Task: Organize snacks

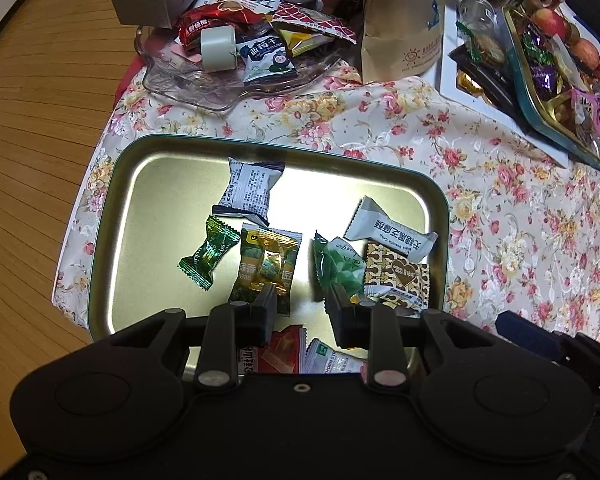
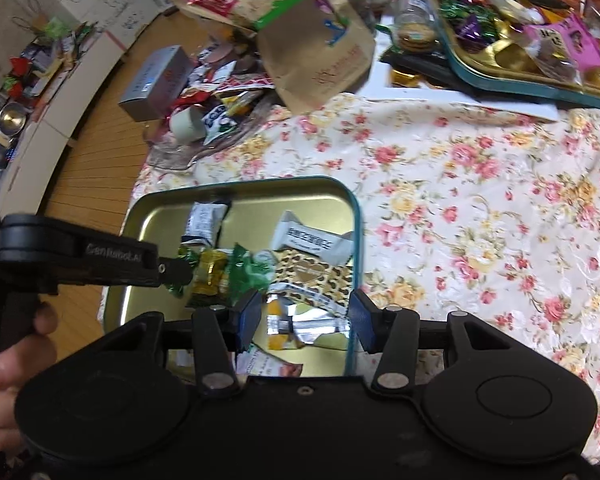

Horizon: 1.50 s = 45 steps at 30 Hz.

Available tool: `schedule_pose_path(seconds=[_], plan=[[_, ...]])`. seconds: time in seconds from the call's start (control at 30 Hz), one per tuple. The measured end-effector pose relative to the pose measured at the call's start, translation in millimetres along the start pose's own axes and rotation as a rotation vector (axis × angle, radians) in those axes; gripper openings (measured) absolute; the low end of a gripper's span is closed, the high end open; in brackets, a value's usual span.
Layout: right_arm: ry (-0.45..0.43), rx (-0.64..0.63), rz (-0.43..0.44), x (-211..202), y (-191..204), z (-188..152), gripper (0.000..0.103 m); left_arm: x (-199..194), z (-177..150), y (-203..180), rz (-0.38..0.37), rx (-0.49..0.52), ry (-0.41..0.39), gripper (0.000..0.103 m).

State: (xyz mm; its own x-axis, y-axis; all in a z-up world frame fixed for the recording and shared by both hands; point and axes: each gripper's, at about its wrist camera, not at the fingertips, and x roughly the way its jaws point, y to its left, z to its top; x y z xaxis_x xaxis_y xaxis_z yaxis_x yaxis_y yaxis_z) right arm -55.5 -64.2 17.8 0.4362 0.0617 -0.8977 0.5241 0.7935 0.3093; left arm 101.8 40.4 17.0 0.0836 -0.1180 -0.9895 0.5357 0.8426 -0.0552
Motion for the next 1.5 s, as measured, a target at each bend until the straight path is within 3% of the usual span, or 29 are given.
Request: schedule_pose_path(seconds=[0.2, 0.47, 1.5], plan=[[-0.005, 0.0, -0.014, 1.4, -0.4, 0.5, 0.051, 4.1, -6.3, -11.2, 0.074, 0.058, -0.017, 0.038], [0.003, 0.006, -0.03, 5.7, -1.2, 0.6, 0.051, 5.3, -9.4, -16.7, 0.105, 0.078, -0.026, 0.038], [0.014, 0.008, -0.047, 14.7, 0.2, 1.4, 0.051, 8.4, -14.5, -15.6, 0.084, 0.086, 0.001, 0.038]])
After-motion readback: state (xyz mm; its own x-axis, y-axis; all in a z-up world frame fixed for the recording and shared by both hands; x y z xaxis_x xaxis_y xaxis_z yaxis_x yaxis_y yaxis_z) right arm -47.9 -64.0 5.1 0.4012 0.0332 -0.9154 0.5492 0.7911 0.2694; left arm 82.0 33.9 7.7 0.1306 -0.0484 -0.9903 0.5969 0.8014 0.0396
